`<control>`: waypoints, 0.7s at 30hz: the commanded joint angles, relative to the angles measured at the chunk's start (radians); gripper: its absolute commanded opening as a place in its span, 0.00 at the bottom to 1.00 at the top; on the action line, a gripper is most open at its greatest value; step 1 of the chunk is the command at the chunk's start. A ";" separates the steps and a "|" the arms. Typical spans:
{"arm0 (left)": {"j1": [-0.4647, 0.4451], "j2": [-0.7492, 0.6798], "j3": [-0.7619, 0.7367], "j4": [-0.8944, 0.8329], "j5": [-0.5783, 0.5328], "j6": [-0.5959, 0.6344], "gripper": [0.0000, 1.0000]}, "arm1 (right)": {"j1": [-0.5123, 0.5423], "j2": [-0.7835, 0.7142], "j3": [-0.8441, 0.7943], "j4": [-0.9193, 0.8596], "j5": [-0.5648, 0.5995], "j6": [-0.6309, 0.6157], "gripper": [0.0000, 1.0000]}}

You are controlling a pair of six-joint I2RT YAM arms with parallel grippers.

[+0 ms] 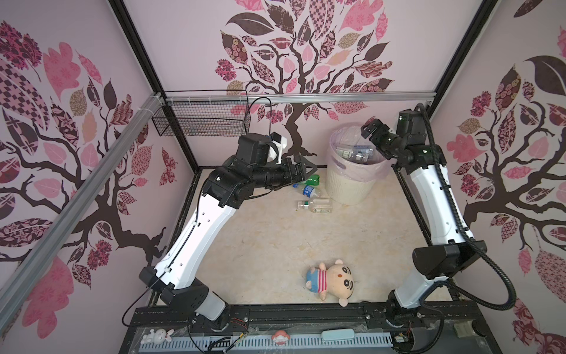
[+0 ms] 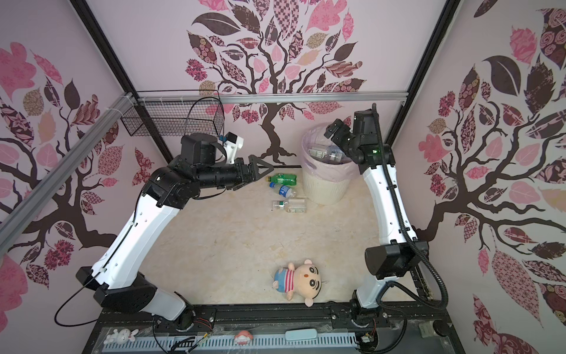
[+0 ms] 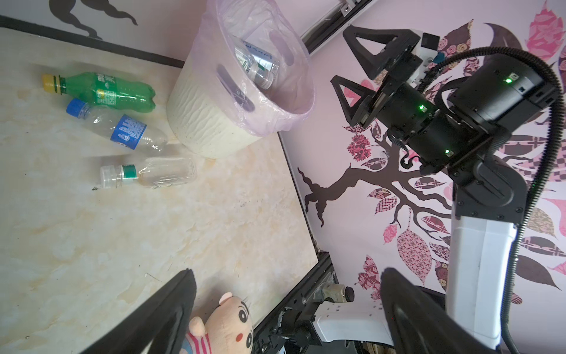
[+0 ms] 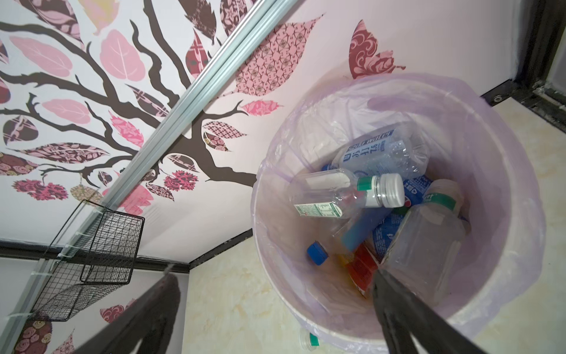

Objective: Throw the plastic bottles in the bin
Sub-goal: 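Move both grippers down toward the small green-labelled clear bottle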

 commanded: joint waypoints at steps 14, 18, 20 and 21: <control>0.017 0.058 -0.239 0.125 -0.074 -0.152 0.97 | 0.151 -0.323 -0.389 -0.045 -0.036 -0.107 1.00; 0.049 0.119 -0.268 0.133 -0.063 -0.205 0.97 | 0.181 -0.363 -0.472 -0.082 -0.013 -0.141 1.00; 0.068 0.152 -0.277 0.145 -0.054 -0.245 0.97 | 0.194 -0.373 -0.511 -0.103 -0.009 -0.164 1.00; 0.072 0.168 -0.282 0.158 -0.057 -0.261 0.97 | 0.203 -0.381 -0.532 -0.117 -0.005 -0.179 1.00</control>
